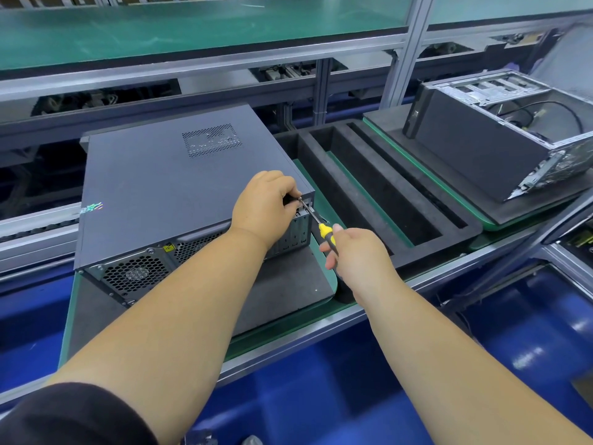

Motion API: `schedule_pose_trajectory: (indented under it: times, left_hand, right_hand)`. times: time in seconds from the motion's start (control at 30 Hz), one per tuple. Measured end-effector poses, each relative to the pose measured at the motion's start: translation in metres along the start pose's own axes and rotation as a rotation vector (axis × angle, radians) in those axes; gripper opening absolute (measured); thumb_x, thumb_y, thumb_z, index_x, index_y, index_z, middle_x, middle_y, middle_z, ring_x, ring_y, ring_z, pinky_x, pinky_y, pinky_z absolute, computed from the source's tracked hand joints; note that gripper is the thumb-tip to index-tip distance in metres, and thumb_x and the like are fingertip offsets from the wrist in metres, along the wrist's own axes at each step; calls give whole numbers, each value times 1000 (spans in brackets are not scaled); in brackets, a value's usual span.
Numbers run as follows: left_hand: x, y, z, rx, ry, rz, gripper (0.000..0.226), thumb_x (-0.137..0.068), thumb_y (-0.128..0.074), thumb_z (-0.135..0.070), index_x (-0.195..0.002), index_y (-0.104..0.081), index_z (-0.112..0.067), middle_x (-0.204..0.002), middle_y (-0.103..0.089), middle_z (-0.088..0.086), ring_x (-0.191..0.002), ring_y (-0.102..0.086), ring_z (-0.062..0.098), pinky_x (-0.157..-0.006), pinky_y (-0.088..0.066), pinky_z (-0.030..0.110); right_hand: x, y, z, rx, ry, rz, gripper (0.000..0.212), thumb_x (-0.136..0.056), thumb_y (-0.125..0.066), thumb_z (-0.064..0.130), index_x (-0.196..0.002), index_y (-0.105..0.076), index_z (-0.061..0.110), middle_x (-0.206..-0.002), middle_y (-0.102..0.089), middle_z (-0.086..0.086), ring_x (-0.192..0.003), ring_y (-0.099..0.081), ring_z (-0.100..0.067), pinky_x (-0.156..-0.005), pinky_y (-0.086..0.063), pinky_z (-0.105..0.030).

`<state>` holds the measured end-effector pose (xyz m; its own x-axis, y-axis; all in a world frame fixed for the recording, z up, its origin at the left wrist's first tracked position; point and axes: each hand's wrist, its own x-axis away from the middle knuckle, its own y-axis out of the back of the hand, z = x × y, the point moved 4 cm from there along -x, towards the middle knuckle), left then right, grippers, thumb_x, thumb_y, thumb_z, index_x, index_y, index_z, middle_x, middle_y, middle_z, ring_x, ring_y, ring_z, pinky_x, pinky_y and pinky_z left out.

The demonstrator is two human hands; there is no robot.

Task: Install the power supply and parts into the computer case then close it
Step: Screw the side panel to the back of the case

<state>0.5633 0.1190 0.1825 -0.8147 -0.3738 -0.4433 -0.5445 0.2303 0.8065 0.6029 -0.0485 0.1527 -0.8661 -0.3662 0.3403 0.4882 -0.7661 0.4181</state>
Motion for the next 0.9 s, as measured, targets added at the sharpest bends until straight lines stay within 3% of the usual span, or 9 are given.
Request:
schedule_pose_trajectory:
  times: [0.07,0.23,0.33,0.57,0.8,0.9]
  left_hand:
    - [0,0,1,2,0,2,5,-83,-72,-18,-85,-68,-16,-89,-62,-4,-94,-53,20,-77,-41,26]
    - [0,0,1,9,1,1,5,-83,-72,-18,-85,-68,-16,-89,-62,-4,-94,-53,20,-77,-43,27]
    - [0,0,0,7,6,0,5,-84,-71,-18,-86,-68,-16,-90,-62,-4,-95,-52,20,-77,-43,28]
    - [0,-1,-1,0,11,-2,4,-84,-71,-17,-86,-68,-16,-90,-63,-4,-95,-52,20,-77,-43,28]
    - [1,0,-3,-4,16,-2,4,-83,-71,-15,-84,-67,-16,-88,-62,-5,-95,-53,20,-78,-46,30]
    - [1,2,-4,-14,30,0,4,-83,-71,-17,-85,-68,-17,-89,-62,-6,-96,-53,20,-80,-47,31]
  right_hand:
    - [0,-3,-1,-28,-16,13,48,-104,-38,41,-69,-63,18,-49,-60,5,-62,-54,-16,-78,-49,-42]
    - [4,4,-5,55,165,-35,31,-92,-60,41,-75,-46,18,-62,-47,3,-53,-42,-14,-53,-36,-28]
    - [5,9,-2,195,254,-119,29,-94,-58,40,-74,-48,20,-62,-49,3,-56,-46,-14,-51,-32,-28]
    - [8,6,0,173,246,-160,30,-97,-55,38,-83,-60,12,-77,-64,-2,-69,-58,-16,-51,-33,-27]
    - [4,6,-1,53,194,-131,43,-95,-59,36,-75,-59,-2,-58,-53,-1,-57,-48,-17,-54,-39,-30]
    - [0,9,-3,33,144,-56,43,-93,-58,41,-64,-51,11,-43,-42,5,-47,-38,-17,-55,-38,-33]
